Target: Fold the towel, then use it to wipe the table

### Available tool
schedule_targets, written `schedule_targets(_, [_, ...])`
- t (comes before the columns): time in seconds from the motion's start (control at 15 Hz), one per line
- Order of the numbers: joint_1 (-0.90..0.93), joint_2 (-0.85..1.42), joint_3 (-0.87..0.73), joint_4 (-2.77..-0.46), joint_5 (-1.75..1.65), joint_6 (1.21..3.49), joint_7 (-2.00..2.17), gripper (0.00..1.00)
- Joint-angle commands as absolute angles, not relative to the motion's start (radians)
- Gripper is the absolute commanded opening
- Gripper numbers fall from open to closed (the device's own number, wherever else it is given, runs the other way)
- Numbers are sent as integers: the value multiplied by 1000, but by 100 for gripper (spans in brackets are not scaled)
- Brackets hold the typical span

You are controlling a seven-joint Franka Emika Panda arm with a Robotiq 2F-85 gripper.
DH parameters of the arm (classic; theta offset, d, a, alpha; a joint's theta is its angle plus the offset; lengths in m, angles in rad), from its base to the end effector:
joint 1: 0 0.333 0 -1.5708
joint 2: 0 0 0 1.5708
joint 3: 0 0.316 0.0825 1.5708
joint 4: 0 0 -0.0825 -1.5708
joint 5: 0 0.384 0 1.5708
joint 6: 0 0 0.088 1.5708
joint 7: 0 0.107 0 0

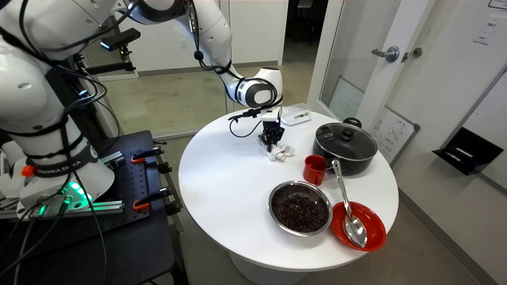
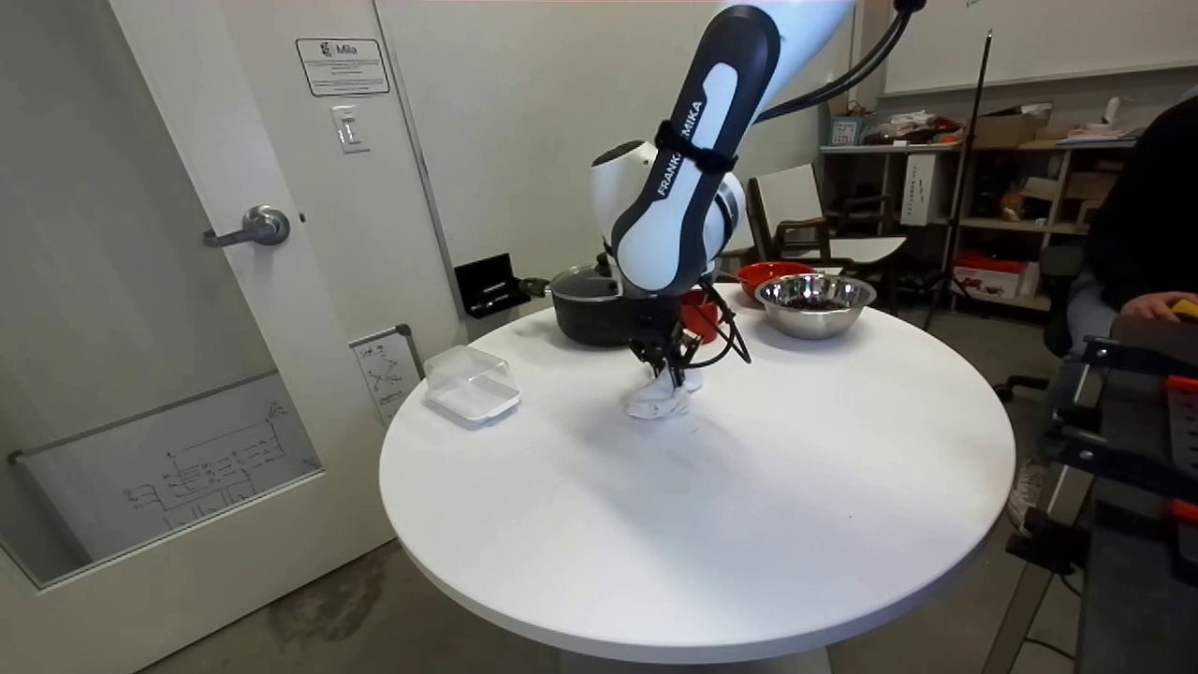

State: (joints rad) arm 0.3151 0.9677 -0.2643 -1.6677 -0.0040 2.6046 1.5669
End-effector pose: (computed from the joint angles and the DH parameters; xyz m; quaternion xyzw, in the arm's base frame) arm 0.6561 0.0460 0.0562 0.7595 -0.6412 0.0784 0.0764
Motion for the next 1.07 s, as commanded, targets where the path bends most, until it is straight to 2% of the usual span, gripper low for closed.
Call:
schedule_targets(0.0, [324,1005,-293,-1649,-20,2592,1649,5])
schedule_targets(1.0, [368,841,-173,-1852,-125,2421,1555,5])
